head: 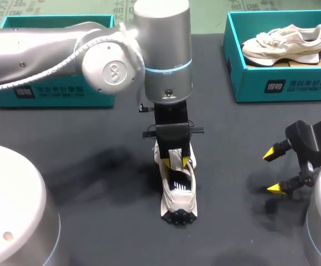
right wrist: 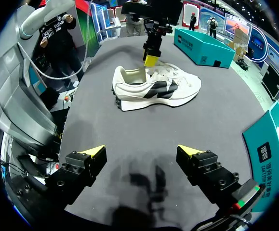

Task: Take the shoe out of the shoebox, open the shoe tongue, remove and reinsert the insole, then place the shoe into the shoebox

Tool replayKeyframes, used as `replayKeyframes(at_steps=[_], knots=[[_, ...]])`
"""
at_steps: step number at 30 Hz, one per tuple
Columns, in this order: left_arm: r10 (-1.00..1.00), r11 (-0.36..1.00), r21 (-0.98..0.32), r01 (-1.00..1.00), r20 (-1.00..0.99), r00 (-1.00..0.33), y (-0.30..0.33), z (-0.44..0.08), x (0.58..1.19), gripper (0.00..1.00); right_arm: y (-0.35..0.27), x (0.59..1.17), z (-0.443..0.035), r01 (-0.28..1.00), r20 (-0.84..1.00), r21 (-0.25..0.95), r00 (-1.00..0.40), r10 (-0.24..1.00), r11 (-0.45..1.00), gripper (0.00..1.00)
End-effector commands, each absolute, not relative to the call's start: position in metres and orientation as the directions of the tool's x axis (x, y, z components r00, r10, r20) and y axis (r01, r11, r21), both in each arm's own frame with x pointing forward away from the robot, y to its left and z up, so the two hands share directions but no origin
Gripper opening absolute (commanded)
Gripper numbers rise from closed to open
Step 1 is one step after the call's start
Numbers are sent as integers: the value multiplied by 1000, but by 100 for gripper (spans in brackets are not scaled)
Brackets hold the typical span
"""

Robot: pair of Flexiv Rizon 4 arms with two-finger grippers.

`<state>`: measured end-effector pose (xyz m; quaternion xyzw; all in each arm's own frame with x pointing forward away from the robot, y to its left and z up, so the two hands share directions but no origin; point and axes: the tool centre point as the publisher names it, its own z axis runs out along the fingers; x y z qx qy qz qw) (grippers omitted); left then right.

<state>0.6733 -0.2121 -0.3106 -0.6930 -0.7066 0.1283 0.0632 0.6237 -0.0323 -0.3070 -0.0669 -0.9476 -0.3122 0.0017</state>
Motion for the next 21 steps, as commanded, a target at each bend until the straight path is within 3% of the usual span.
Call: replayKeyframes(at_steps=[1,6,7,8,9,13,14,21], knots=[[994,62,-211,976,-79,-80,-196,-271,670,35,-32,622,-307,129,43,590,-991,128,797,100],[968,237,-230,944,-29,-250,-194,-247,669,39,-32,622,-307,129,43,590,-991,128,797,100],[956,280,-240,930,-15,-292,-194,-244,669,45,-32,622,-307,129,43,590,-991,128,797,100],[940,327,-246,912,-9,-340,-194,-241,668,85,-32,622,-307,129,43,590,-991,128,797,100],[923,371,-250,894,-4,-384,-193,-238,668,100,-32,622,-307,129,43,590,-991,128,797,100],[846,514,-240,824,-19,-533,-191,-224,664,100,-32,622,-307,129,43,590,-991,128,797,100],[845,528,-114,841,-28,-534,-189,-219,663,100,-32,622,-307,129,43,590,-991,128,797,100],[845,528,-114,841,-28,-534,-189,-219,663,100,-32,622,-307,129,43,590,-991,128,797,100]])
